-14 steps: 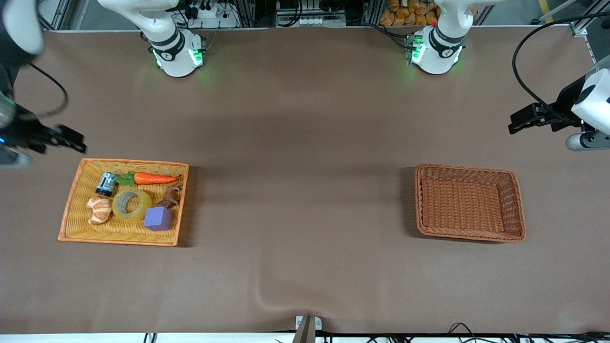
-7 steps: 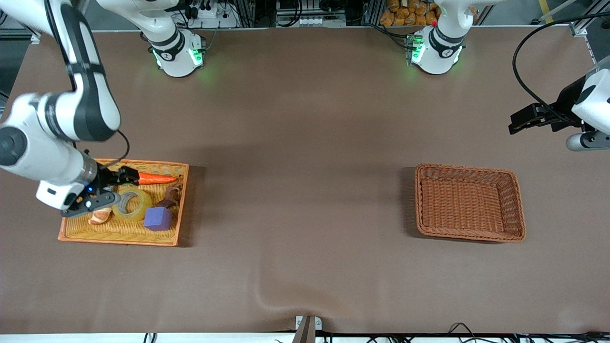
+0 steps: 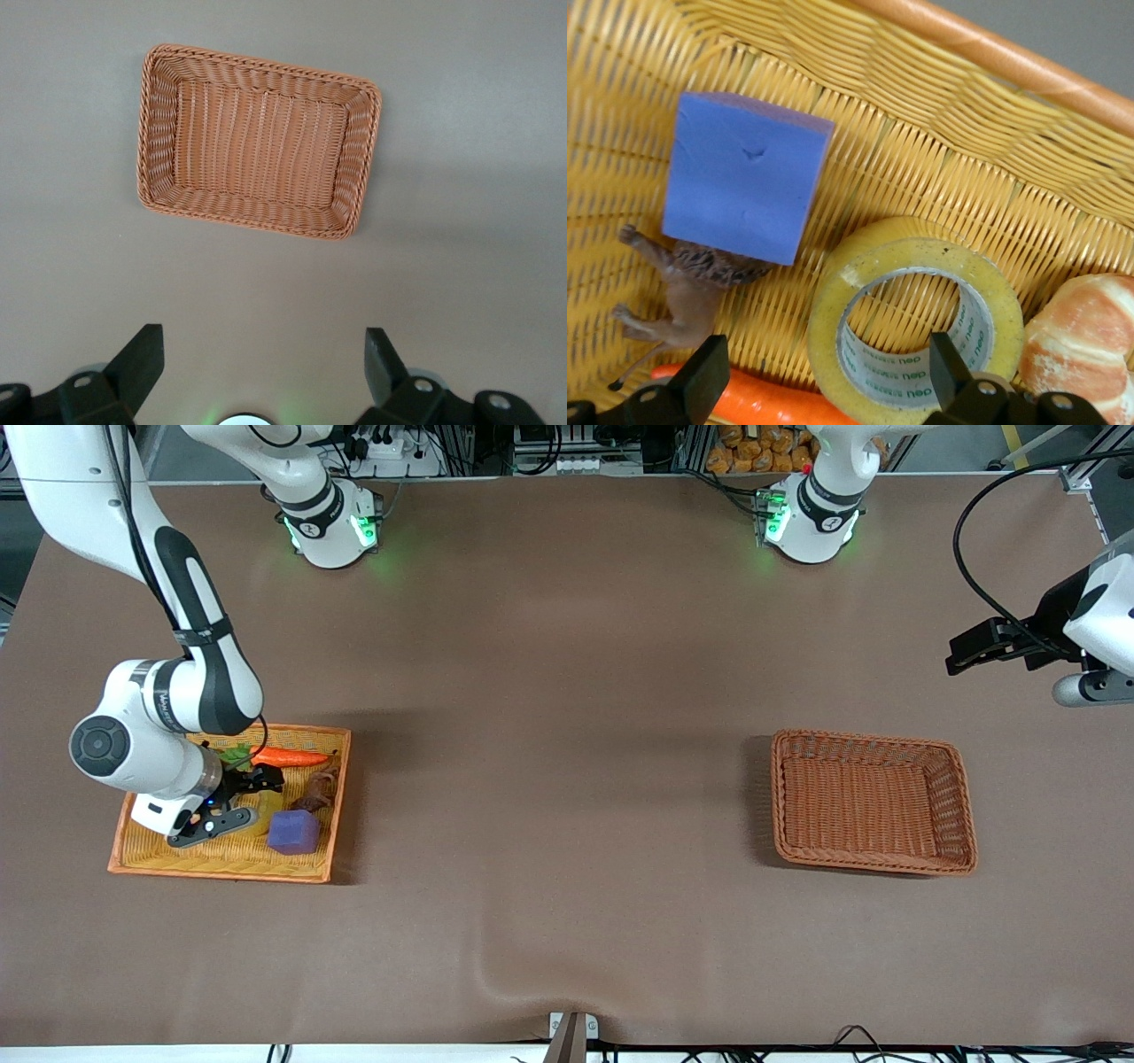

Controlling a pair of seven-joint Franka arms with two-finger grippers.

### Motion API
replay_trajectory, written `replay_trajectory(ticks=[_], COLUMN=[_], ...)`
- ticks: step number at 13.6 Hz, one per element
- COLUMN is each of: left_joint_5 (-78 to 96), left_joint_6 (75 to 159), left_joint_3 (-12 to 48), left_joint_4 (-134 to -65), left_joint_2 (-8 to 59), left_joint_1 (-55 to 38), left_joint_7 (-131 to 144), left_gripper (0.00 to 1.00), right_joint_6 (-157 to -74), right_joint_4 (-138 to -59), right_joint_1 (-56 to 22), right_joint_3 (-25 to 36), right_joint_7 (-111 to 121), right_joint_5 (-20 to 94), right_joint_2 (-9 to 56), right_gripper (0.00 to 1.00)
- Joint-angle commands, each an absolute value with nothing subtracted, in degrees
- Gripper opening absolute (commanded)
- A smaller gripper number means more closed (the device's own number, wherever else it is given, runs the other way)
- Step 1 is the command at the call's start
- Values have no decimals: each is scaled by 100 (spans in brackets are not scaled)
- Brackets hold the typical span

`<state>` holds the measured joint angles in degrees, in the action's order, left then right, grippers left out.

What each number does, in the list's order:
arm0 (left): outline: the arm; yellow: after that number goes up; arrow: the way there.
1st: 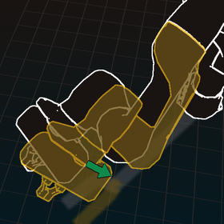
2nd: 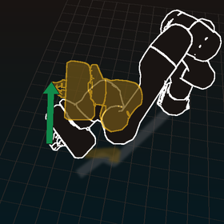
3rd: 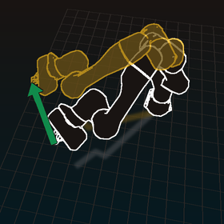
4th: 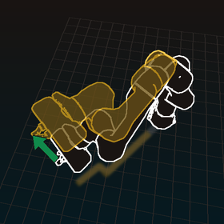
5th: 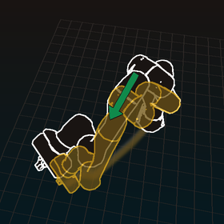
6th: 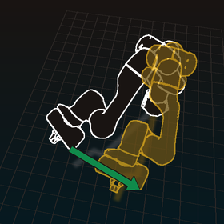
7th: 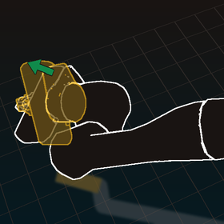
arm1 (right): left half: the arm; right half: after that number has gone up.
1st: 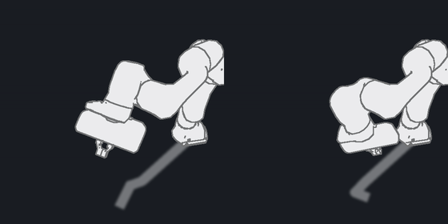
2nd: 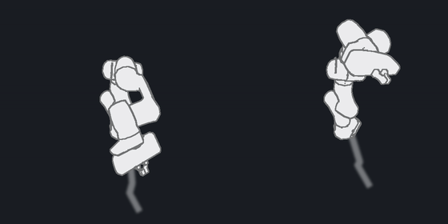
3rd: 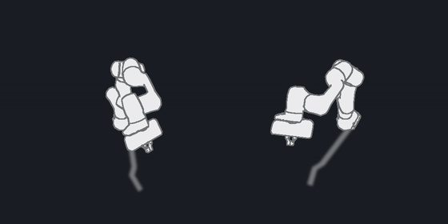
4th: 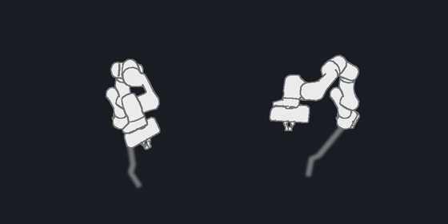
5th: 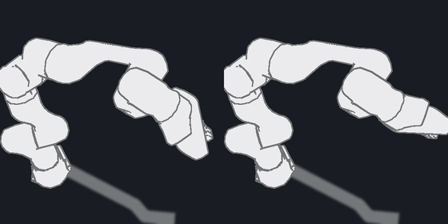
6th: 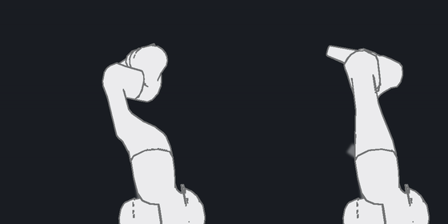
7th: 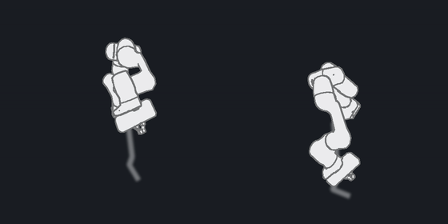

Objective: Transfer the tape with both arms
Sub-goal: 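Reach the right gripper down to the tape roll in the yellow tray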

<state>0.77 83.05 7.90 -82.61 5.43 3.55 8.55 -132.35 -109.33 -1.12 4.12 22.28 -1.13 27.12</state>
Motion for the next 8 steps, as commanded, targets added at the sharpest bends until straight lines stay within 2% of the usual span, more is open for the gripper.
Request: replay_trajectory(ticks=[1,4,6,7,8], left_joint_5=[-26,-26,-26,-26,-26], left_joint_6=[8209,8209,8209,8209,8209], left_joint_3=[826,826,826,826,826], left_joint_4=[-8191,-8200,-8200,-8200,-8200], left_joint_2=[563,563,563,563,563], left_joint_1=[396,396,396,396,404], left_joint_7=[800,791,791,774,773], left_gripper=[100,100,100,100,100], right_joint_6=[-13342,-13359,-13342,-13342,-13350], right_joint_4=[-10977,-11162,-11206,-11223,-11232], right_joint_1=[35,70,79,79,105], right_joint_3=[352,343,343,351,352], right_joint_7=[2303,2294,2294,2294,2294], right_joint_5=[-141,-123,304,560,606], right_joint_2=[2759,2812,2874,2874,2883], right_gripper=[100,88,75,61,53])
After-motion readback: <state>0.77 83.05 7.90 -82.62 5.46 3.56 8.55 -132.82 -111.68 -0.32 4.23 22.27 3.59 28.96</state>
